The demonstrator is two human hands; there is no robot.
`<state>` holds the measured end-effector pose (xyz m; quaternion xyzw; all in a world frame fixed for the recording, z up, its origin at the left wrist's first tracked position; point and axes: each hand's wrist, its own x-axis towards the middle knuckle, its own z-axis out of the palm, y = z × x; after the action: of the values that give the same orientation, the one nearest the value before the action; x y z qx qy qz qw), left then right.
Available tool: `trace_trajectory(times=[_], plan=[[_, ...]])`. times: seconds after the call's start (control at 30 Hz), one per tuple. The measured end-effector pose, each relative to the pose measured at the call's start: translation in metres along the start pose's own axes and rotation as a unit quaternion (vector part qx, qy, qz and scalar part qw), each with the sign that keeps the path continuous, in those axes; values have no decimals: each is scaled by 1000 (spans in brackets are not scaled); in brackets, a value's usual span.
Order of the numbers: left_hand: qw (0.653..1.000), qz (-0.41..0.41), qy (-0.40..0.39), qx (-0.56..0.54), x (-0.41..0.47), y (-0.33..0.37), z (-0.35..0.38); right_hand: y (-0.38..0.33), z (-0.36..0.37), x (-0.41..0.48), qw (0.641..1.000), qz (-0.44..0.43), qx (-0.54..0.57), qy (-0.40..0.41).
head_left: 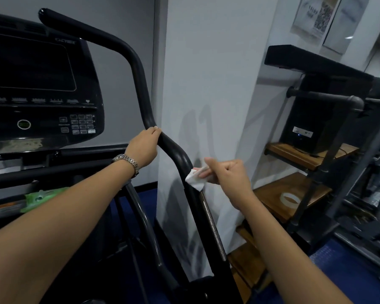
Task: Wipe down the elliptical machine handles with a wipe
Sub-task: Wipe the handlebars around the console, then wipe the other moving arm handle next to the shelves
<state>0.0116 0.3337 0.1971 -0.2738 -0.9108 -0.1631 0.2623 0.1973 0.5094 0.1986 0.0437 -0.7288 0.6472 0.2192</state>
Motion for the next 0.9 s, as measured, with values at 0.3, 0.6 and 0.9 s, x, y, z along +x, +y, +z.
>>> trace_trajectory(times=[0.3, 0.6, 0.9], plan=[[977, 56, 53, -197, -10, 15, -11, -17, 0, -5, 956, 113, 270, 16], [875, 38, -97, -473, -60, 84, -64, -17, -3, -11, 961, 126, 245, -1], [861, -81, -84, -495, -91, 133, -65, -18, -27, -47, 974, 102, 203, -24]])
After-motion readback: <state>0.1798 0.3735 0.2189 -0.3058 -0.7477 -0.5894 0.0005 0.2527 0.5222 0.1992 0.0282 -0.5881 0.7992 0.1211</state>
